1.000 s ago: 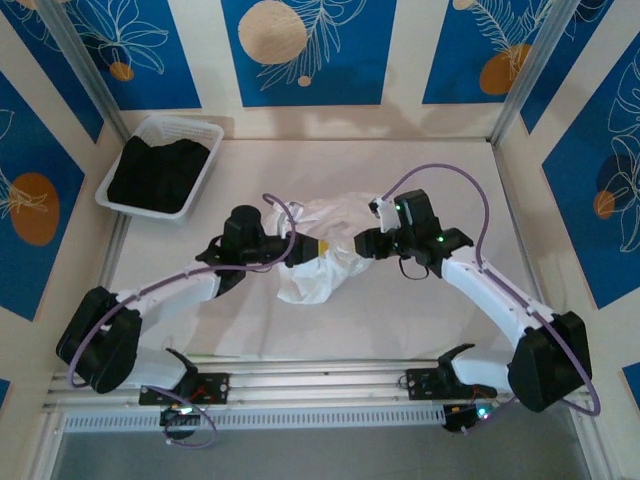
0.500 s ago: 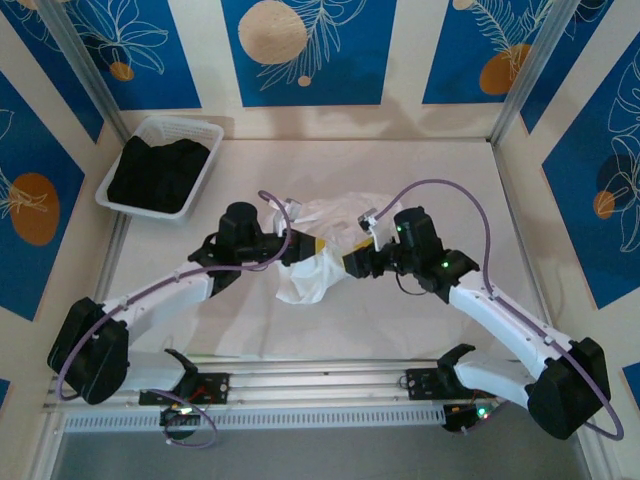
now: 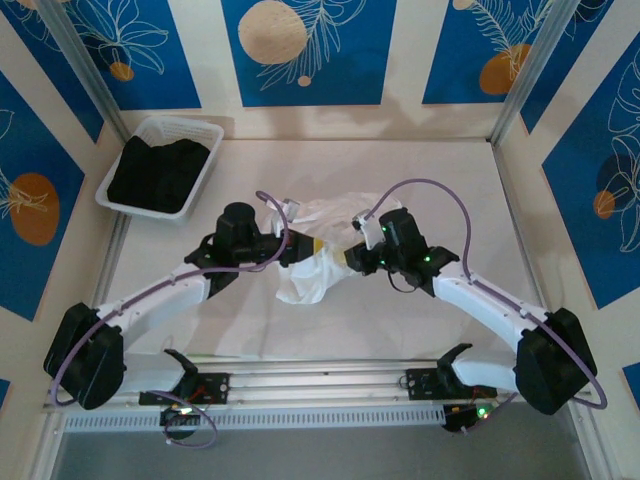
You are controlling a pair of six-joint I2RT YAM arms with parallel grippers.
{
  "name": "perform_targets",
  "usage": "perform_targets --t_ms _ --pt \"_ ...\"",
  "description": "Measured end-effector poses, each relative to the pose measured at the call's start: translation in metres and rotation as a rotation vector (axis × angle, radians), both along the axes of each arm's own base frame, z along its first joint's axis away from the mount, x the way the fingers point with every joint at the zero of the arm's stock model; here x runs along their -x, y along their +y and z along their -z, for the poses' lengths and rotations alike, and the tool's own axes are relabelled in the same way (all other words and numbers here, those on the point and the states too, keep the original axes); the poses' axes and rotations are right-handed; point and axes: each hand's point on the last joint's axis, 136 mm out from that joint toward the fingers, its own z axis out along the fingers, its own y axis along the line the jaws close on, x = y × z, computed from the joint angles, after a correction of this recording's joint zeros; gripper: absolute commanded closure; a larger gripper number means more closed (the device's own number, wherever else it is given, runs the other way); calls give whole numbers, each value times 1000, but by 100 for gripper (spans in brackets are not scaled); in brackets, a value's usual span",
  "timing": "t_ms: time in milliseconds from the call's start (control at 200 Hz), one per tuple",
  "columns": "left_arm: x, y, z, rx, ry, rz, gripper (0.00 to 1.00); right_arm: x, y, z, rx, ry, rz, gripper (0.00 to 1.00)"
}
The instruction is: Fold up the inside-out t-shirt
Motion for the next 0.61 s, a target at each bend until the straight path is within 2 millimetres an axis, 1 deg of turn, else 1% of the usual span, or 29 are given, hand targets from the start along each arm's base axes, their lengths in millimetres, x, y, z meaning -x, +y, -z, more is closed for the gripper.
perform_targets --t_ms 45,120,170,175,205,210,330,390,480,605 --pt "-1 2 0 -10 -1 -13 100 -1 0 -3 -1 -3 0 92" --pt "-5 7 -1 -43 -14 -49 100 -3 1 -17 -20 -10 0 96" --pt "-9 12 -3 -76 -31 -84 100 -2 1 -33 -50 -20 -7 96" --pt "-10 13 -4 -82 -35 -92 100 -2 0 -37 -57 -25 -6 96" --pt "-13 16 -7 -101 -51 -113 100 -2 -1 -44 -69 -33 -7 96" --pt "-13 17 -7 -104 -50 -117 100 -2 -1 -48 -76 -36 -8 96" --pt "-24 34 -29 -176 -135 -217 100 0 -8 -96 -162 -78 -12 97" --pt "-28 42 -40 -211 -178 -260 100 1 -10 -115 -201 -86 -17 97" --pt "-32 54 -49 -265 -227 -310 100 5 -11 -130 -236 -69 -26 97" --pt "-36 63 -46 -341 -265 -337 100 9 -10 -133 -269 -10 -44 98"
